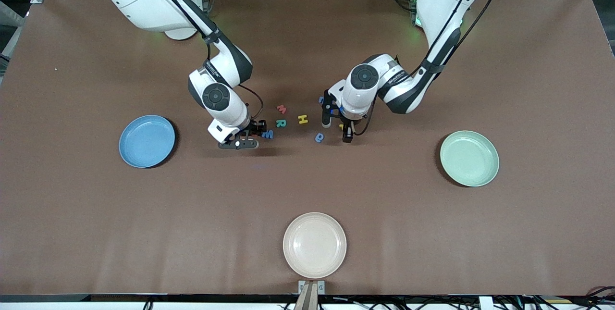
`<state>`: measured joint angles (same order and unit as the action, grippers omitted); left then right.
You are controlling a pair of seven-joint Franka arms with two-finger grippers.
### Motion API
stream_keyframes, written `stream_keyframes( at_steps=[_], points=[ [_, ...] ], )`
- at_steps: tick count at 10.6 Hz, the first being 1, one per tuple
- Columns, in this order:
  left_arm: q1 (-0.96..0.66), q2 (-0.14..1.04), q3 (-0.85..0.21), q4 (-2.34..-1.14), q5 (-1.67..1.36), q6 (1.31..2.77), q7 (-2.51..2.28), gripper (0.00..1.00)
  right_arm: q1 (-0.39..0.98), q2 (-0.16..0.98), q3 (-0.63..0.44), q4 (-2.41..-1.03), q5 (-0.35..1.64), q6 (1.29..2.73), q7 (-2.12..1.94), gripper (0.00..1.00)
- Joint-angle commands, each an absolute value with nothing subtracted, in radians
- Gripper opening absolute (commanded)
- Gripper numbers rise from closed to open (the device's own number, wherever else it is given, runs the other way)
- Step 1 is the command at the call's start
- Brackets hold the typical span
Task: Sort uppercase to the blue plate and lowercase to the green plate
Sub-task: 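Grasp the yellow u with the left gripper while the right gripper lowers to Q, then drop the yellow u on the green plate while the right gripper grasps Q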
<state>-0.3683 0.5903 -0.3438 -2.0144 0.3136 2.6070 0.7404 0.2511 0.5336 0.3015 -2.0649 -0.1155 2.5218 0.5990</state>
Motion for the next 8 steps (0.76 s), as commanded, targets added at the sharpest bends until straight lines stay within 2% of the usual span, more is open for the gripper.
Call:
stream_keyframes(
  at_steps=[1, 2, 4, 5, 6, 7, 8],
  points=[
    [-0.383, 0.604, -0.33, -1.999, 0.341, 2.614, 0.741, 0.68, 0.259, 0.518, 0.302, -2.083, -0.123, 2.531, 0.626, 0.66],
    [-0.383, 0.606, -0.324, -1.999, 0.341, 2.614, 0.741, 0.63, 0.261, 0.518, 0.302, -2.082, -0.123, 2.533, 0.626, 0.61],
    [-0.388, 0.612, -0.314, -1.997, 0.341, 2.614, 0.742, 0.54, 0.265, 0.522, 0.304, -2.082, -0.123, 2.533, 0.626, 0.57],
    [-0.39, 0.612, -0.313, -1.997, 0.341, 2.614, 0.742, 0.4, 0.265, 0.523, 0.302, -2.082, -0.124, 2.533, 0.626, 0.57],
    [-0.388, 0.608, -0.31, -1.997, 0.341, 2.614, 0.744, 0.14, 0.265, 0.523, 0.304, -2.082, -0.124, 2.534, 0.626, 0.57],
    [-0.385, 0.592, -0.296, -1.997, 0.341, 2.614, 0.744, 0.0, 0.265, 0.523, 0.302, -2.082, -0.124, 2.534, 0.626, 0.57],
    [-0.373, 0.562, -0.279, -2.008, 0.341, 2.611, 0.739, 0.0, 0.265, 0.525, 0.302, -2.082, -0.124, 2.536, 0.626, 0.57]
  ],
)
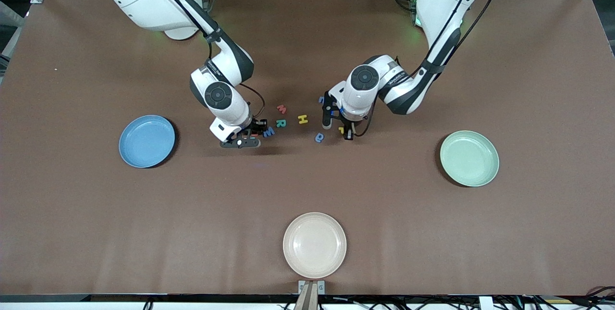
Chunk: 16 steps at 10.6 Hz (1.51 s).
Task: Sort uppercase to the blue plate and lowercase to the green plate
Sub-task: 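Drop the yellow u on the green plate while the right gripper grasps Q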
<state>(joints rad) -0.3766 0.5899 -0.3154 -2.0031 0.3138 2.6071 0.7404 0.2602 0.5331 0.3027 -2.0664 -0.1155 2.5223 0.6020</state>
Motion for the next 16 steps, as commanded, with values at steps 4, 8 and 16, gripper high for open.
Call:
stream_keyframes(
  at_steps=[4, 8, 16],
  points=[
    [-0.197, 0.408, -0.232, -2.036, 0.324, 2.579, 0.742, 0.0, 0.267, 0.534, 0.302, -2.08, -0.124, 2.553, 0.624, 0.5],
    [-0.121, 0.348, -0.046, -2.036, 0.282, 2.484, 0.652, 0.0, 0.282, 0.546, 0.302, -2.08, -0.124, 2.56, 0.626, 0.45],
    [-0.117, 0.367, 0.02, -2.125, 0.193, 2.48, 0.274, 1.0, 0.287, 0.554, 0.302, -2.08, -0.133, 2.56, 0.624, 0.26]
  ],
)
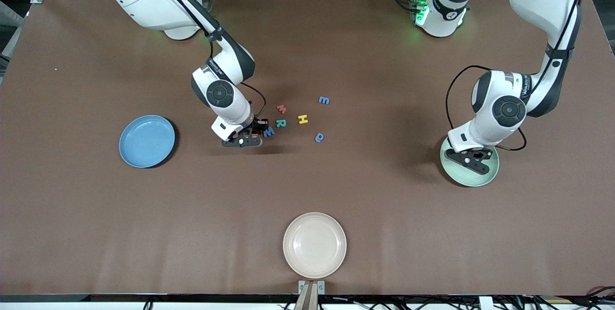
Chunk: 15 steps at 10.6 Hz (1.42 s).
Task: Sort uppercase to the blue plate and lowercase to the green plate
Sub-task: 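Drop the yellow u on the green plate while the right gripper grasps Q, then release the pink Q on the blue plate while the left gripper returns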
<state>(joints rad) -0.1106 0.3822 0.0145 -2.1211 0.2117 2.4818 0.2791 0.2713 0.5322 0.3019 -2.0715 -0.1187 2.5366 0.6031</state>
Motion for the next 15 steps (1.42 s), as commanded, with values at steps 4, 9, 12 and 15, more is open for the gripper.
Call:
stream_keyframes(
  at_steps=[4, 9, 12, 15],
  points=[
    [-0.175, 0.325, 0.011, -2.093, 0.195, 2.39, 0.143, 1.0, 0.27, 0.546, 0.298, -2.013, -0.135, 2.484, 0.56, 0.23],
    [-0.323, 0.377, -0.078, -1.974, 0.181, 2.332, -0.205, 1.0, 0.213, 0.525, 0.203, -1.864, -0.126, 2.246, 0.272, 0.23],
    [-0.412, 0.411, -0.153, -1.945, 0.181, 2.332, -0.317, 1.0, 0.199, 0.512, 0.045, -1.767, -0.12, 2.105, -0.031, 0.22],
    [-0.449, 0.442, -0.247, -1.942, 0.199, 2.335, -0.31, 1.0, 0.183, 0.5, -0.085, -1.778, -0.08, 2.097, -0.285, 0.23]
  ],
)
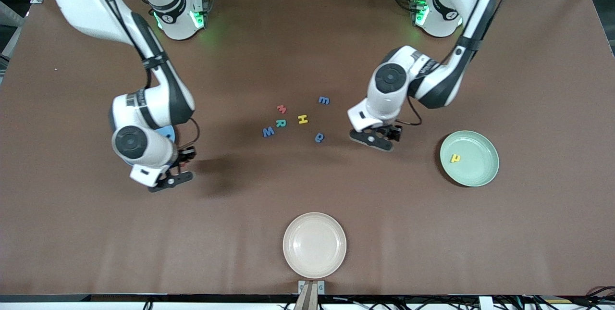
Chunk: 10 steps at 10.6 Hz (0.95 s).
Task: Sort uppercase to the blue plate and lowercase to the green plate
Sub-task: 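Release the pink Q on the blue plate while the left gripper returns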
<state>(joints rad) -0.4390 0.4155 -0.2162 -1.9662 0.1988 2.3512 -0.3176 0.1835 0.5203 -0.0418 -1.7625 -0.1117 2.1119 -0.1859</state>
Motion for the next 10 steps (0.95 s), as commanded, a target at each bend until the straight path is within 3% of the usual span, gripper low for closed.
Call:
stream_keyframes(
  at_steps=[1, 6, 8, 10],
  points=[
    [-0.462, 0.469, -0.261, -1.915, 0.242, 2.341, -0.295, 1.0, 0.178, 0.497, -0.11, -1.802, -0.052, 2.073, -0.332, 0.23],
    [-0.528, 0.599, -0.307, -1.798, 0.247, 2.341, -0.31, 1.0, 0.144, 0.508, -0.137, -1.95, 0.135, 2.101, -0.4, 0.29],
    [-0.549, 0.658, -0.298, -1.732, 0.253, 2.341, -0.287, 1.0, 0.143, 0.509, -0.137, -1.948, 0.135, 2.106, -0.399, 0.51],
    [-0.554, 0.676, -0.29, -1.704, 0.249, 2.341, -0.284, 1.0, 0.144, 0.505, -0.135, -1.937, 0.138, 2.094, -0.394, 0.63]
  ],
)
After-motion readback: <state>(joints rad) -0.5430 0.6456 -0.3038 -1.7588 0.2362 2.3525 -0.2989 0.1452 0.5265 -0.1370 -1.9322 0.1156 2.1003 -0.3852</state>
